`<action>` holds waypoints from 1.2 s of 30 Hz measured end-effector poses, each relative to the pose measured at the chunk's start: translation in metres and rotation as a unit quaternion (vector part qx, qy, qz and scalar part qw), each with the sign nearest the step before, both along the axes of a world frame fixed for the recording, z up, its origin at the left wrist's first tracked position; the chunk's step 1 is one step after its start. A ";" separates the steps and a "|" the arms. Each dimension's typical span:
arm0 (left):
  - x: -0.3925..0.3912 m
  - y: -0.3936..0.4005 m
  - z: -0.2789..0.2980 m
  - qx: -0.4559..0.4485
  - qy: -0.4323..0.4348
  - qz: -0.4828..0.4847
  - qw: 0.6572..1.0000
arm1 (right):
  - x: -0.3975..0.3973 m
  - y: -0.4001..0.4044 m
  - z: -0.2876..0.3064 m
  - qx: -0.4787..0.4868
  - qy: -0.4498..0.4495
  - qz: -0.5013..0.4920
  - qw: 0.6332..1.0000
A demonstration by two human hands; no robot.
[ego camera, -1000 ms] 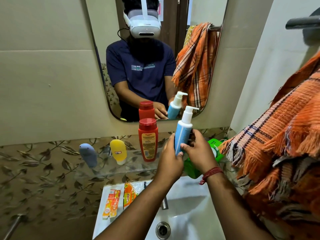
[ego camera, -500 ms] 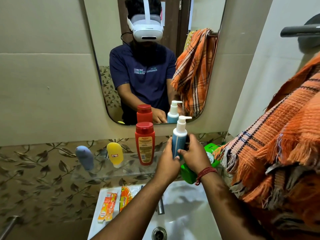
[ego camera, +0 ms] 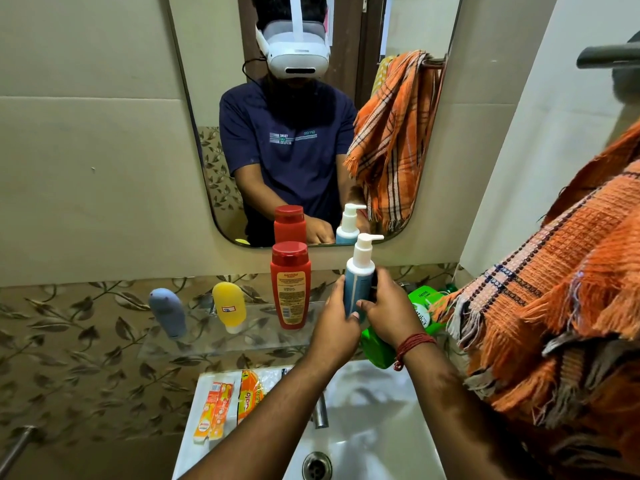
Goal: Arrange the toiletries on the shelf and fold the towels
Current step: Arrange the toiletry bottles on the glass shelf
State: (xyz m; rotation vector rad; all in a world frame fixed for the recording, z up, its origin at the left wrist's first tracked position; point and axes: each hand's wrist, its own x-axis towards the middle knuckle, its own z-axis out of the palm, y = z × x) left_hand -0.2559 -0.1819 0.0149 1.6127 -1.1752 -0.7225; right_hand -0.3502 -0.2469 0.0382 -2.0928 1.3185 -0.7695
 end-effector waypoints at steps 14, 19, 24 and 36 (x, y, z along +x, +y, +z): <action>0.003 0.028 -0.027 -0.047 0.011 0.063 0.997 | -0.038 0.033 -0.013 -0.010 -0.169 -0.139 0.976; -0.007 0.023 -0.032 0.015 -0.034 -0.044 0.998 | -0.048 0.042 -0.051 0.050 -0.252 -0.251 0.933; -0.021 0.020 -0.027 0.034 -0.078 -0.090 0.992 | -0.048 0.019 -0.104 0.181 -0.421 -0.249 0.853; -0.028 0.015 -0.031 -0.042 -0.110 -0.100 0.988 | -0.045 0.036 -0.056 0.146 -0.396 -0.186 0.887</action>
